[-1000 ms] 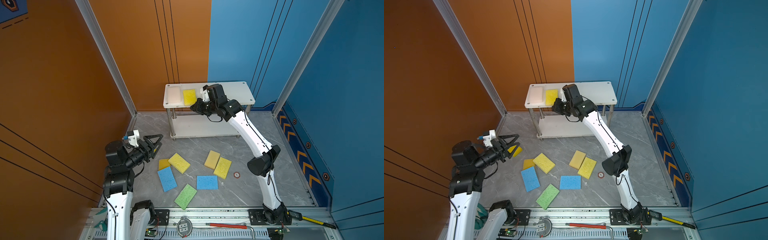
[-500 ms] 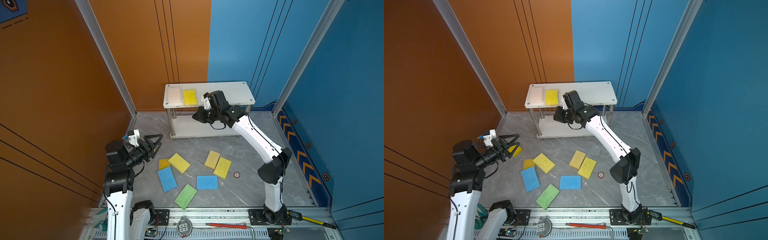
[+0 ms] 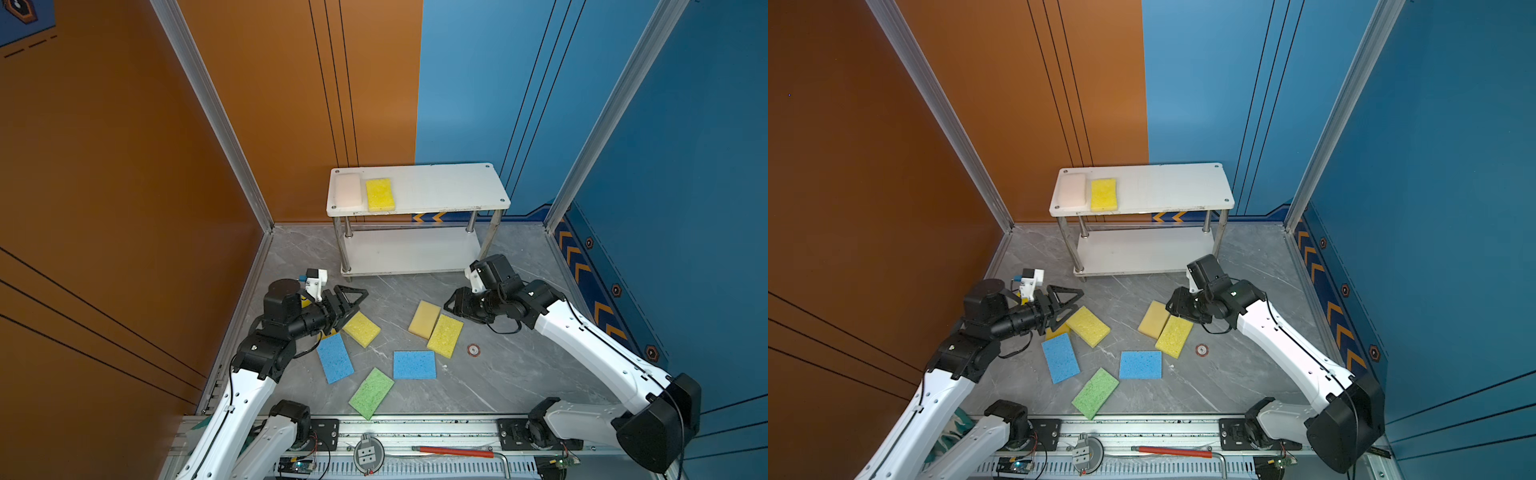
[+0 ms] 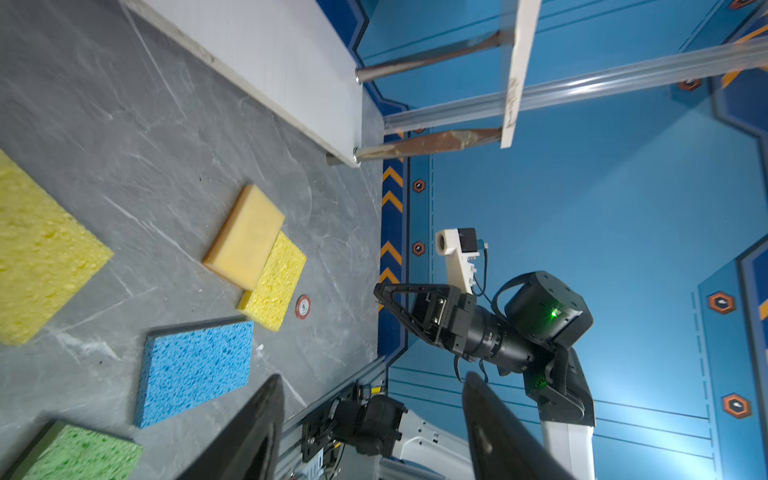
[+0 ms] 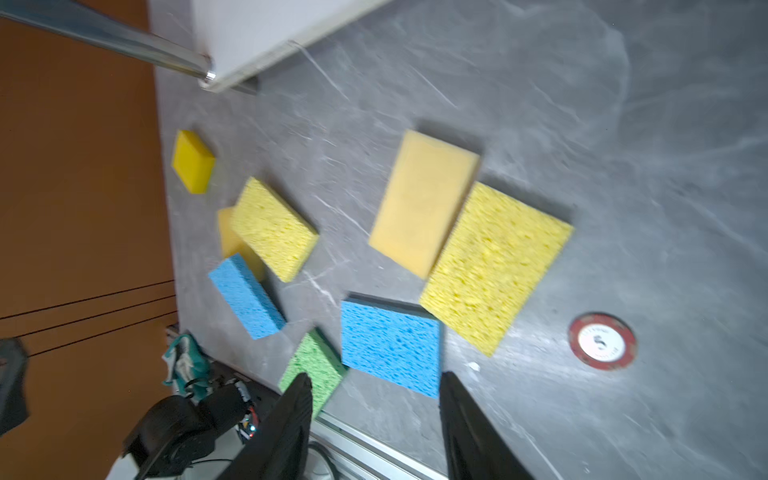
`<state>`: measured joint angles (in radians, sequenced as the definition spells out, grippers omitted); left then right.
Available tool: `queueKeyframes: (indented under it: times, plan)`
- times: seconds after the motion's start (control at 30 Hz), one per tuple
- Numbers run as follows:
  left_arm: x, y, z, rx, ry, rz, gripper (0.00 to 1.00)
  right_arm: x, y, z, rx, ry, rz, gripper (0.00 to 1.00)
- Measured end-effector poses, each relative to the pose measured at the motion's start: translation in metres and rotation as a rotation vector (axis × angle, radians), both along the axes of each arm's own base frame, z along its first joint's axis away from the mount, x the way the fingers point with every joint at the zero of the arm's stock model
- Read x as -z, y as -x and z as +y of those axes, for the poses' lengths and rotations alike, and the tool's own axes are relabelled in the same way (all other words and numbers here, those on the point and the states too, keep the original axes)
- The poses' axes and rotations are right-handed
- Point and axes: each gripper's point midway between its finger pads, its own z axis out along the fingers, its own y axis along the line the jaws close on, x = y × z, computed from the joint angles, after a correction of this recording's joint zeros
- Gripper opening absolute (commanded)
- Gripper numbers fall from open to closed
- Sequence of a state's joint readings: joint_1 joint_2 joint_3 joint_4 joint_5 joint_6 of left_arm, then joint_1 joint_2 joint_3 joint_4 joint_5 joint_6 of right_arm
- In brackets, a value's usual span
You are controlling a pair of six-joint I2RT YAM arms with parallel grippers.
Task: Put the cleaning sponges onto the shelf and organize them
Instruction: 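Lower both grippers from the shelf down over the table sponges, then grasp the large yellow cellulose sponge by its edge with the right gripper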
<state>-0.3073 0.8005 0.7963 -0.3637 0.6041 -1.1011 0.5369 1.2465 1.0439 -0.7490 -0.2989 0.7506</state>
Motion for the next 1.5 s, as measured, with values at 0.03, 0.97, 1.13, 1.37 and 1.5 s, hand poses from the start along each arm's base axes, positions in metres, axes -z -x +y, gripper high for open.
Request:
queueKeyframes:
  times: [0.03, 0.97, 1.13, 1.37, 1.5]
  plan:
    - [0.008, 0.0, -0.007, 0.019, -0.021, 0.016, 0.73, 0.015, 0.007, -0.006, 0.006, 0.018, 0.036, 0.55]
    - [0.049, 0.0, -0.006, -0.032, -0.076, 0.068, 0.8, 0.122, 0.013, 0.0, 0.036, 0.034, 0.175, 0.52]
    - [0.052, -0.003, 0.001, -0.057, -0.078, 0.083, 0.8, 0.131, 0.011, 0.001, 0.04, 0.037, 0.182, 0.5]
    - [0.051, -0.007, 0.007, -0.072, -0.065, 0.09, 0.8, 0.141, 0.011, 0.0, 0.058, 0.035, 0.193, 0.4]
    - [0.051, -0.008, 0.009, -0.075, -0.058, 0.093, 0.81, 0.142, 0.01, -0.001, 0.075, 0.033, 0.189, 0.3]
